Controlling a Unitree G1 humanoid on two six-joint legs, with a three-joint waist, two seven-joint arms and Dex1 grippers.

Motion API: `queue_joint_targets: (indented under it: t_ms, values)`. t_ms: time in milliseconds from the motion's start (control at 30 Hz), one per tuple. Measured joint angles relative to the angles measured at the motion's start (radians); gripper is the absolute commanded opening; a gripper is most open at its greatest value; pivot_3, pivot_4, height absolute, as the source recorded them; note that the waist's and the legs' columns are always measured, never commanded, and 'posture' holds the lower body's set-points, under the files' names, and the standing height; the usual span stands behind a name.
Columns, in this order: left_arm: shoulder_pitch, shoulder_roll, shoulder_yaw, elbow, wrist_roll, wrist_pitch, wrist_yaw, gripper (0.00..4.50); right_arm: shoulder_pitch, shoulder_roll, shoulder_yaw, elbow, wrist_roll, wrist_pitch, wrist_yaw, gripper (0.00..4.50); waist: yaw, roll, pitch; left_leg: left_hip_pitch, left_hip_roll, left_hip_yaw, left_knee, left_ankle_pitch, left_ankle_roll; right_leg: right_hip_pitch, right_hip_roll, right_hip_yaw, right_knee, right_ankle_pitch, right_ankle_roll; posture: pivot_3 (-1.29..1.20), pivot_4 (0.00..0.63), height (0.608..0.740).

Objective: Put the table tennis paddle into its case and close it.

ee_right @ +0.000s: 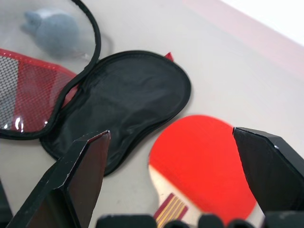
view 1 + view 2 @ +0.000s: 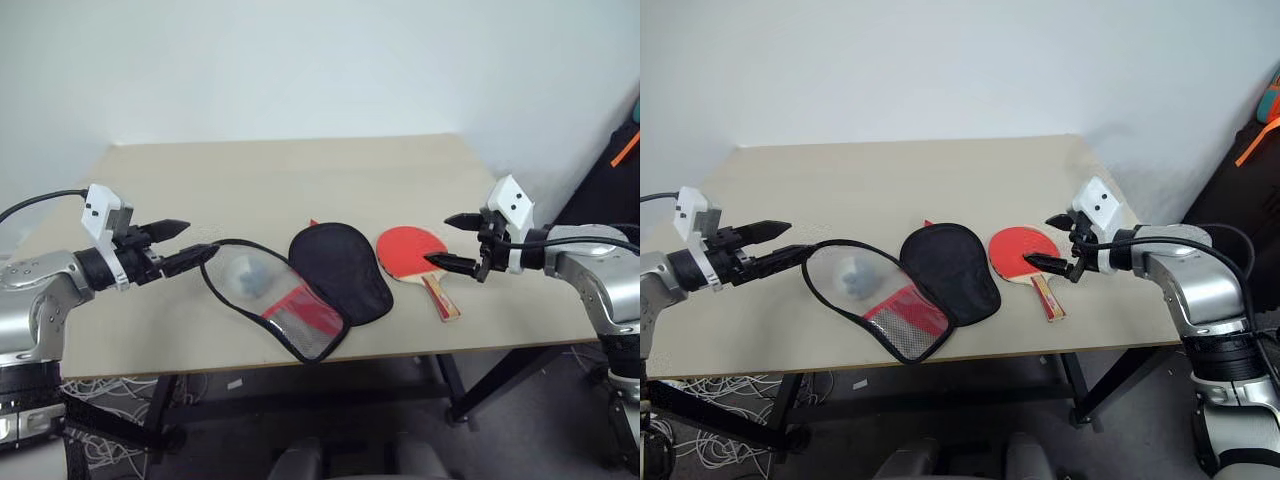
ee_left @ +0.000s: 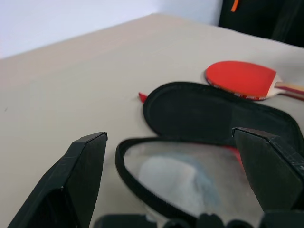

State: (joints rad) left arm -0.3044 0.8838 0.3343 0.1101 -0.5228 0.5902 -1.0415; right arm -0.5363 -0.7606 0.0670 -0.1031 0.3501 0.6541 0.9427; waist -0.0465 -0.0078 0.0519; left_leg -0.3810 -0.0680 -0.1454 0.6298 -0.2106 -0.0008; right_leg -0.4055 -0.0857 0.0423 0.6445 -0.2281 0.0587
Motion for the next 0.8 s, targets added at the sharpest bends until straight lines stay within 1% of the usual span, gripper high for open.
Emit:
queue_joint_targets:
  t_ms: [100,267,533,800]
  values:
    - [0.033,0.0,0.007,-0.032,-0.006,0.011,0.008,4.48,0.0,0.001,0.011,0.0,-0.001,-0.001,0.0,4.5,0.0,0.0,0.0,0.0,0.006,0.001,0.0,0.0,0.0,0.0,0.0,0.0,0.0,0.0,0.0,0.0,0.0,0.739]
    - [0.05,-0.002,0.008,-0.04,-0.007,0.017,0.019,4.48,0.0,0.011,0.019,-0.005,-0.007,0.018,-0.027,4.5,0.001,0.0,0.0,0.0,0.006,0.001,0.0,0.0,0.0,0.001,0.0,0.0,0.0,0.0,0.0,0.0,0.0,0.739]
    - [-0.07,-0.005,-0.032,0.043,0.0,-0.005,0.004,4.48,0.033,-0.007,-0.02,-0.046,-0.007,0.071,-0.069,4.5,0.001,0.0,0.0,0.0,0.004,0.001,0.0,0.0,0.0,0.001,0.001,-0.001,0.0,0.0,0.0,0.0,0.0,0.739]
    - [-0.079,-0.019,-0.064,0.058,0.0,-0.015,-0.008,4.48,0.078,-0.047,-0.042,-0.072,-0.004,0.079,-0.069,4.5,0.001,0.0,0.0,0.0,0.006,0.003,0.0,0.0,0.0,0.001,0.001,0.0,-0.001,0.0,0.0,0.0,0.0,0.739]
